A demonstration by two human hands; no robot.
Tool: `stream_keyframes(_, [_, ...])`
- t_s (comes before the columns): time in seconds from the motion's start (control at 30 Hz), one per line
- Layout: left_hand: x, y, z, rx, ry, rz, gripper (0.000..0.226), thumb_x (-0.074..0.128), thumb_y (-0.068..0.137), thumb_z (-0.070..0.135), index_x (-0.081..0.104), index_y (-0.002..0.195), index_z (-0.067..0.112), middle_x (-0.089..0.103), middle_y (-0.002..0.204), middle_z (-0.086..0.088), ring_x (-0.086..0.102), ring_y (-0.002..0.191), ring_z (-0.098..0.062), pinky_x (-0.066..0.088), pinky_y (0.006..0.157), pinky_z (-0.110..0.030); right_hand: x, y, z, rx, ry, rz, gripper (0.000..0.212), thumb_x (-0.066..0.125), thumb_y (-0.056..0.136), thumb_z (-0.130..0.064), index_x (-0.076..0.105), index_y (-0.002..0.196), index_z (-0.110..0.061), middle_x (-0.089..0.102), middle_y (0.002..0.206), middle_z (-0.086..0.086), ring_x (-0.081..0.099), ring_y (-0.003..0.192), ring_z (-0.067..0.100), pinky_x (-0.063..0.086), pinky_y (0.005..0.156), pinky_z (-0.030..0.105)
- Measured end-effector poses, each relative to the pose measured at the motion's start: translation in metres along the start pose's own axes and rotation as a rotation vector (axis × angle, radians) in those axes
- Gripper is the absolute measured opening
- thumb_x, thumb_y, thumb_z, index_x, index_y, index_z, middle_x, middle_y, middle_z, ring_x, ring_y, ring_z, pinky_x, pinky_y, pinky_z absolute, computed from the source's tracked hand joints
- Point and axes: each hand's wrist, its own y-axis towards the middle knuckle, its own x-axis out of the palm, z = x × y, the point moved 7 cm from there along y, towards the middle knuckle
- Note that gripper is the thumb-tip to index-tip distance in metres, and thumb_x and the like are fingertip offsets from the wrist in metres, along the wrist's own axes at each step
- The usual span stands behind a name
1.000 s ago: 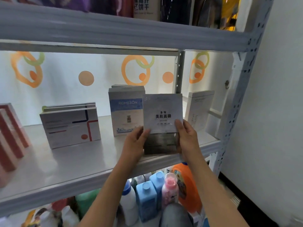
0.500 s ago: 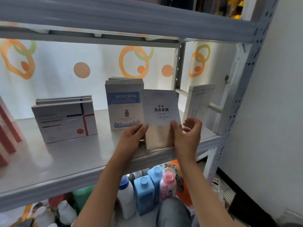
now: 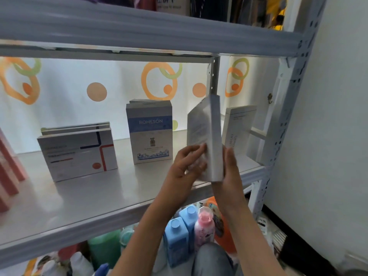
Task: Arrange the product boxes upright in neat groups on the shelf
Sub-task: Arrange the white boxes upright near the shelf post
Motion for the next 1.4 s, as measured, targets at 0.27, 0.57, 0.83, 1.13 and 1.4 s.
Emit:
stream_keyframes(0.27, [-0.001, 0.010, -0.019, -0.049, 0.234, 0.150, 0.059, 0.058, 0.094, 0.020, 0.029, 0.145, 0.029, 0.028, 0.150, 0.006, 0.035, 0.136, -0.012, 0.046, 0.104, -0.040, -0.035, 0.015, 0.007, 0.167, 0.351, -0.001, 0.054, 0.056, 0.088, -0.030, 0.050, 0.138, -0.011, 0.057, 0.133, 0.022, 0.057, 0.120, 0.039, 0.051, 0.096, 0.051])
stream_keyframes(0.57, [-0.037, 0.015, -0.036, -0.212, 0.118, 0.259, 0.033, 0.053, 0.096, 0.010, 0.048, 0.127, 0.022, 0.063, 0.117, 0.006, 0.062, 0.105, -0.011, 0.052, 0.072, -0.012, -0.044, 0.054, 0.017, 0.163, -0.134, -0.023, 0.031, 0.052, 0.094, -0.021, 0.064, 0.122, -0.016, 0.066, 0.120, 0.016, 0.061, 0.113, 0.035, 0.052, 0.095, 0.051])
stream_keyframes(0.83, [-0.044, 0.011, -0.045, -0.239, 0.085, 0.283, 0.035, 0.056, 0.094, 0.007, 0.046, 0.123, 0.023, 0.061, 0.114, 0.009, 0.062, 0.101, -0.009, 0.053, 0.071, -0.012, -0.049, 0.050, 0.029, 0.087, -0.286, 0.011, 0.029, 0.052, 0.097, -0.018, 0.062, 0.124, -0.014, 0.066, 0.116, 0.014, 0.066, 0.107, 0.029, 0.058, 0.086, 0.044])
stream_keyframes(1.13, [-0.046, 0.008, -0.046, -0.224, 0.077, 0.279, 0.034, 0.058, 0.093, 0.006, 0.047, 0.118, 0.027, 0.062, 0.114, 0.011, 0.063, 0.100, -0.008, 0.054, 0.075, -0.015, -0.051, 0.052, 0.033, 0.096, -0.247, 0.016, 0.041, 0.059, 0.088, -0.027, 0.061, 0.125, -0.011, 0.065, 0.119, 0.018, 0.064, 0.109, 0.034, 0.055, 0.090, 0.051])
stream_keyframes(1.4, [-0.046, 0.005, -0.047, -0.260, 0.088, 0.265, 0.034, 0.057, 0.094, 0.014, 0.046, 0.122, 0.029, 0.060, 0.120, 0.010, 0.062, 0.106, -0.012, 0.055, 0.082, -0.020, -0.050, 0.050, 0.033, 0.098, -0.278, 0.008, 0.039, 0.058, 0.089, -0.026, 0.061, 0.125, -0.012, 0.066, 0.118, 0.017, 0.065, 0.108, 0.034, 0.055, 0.090, 0.051])
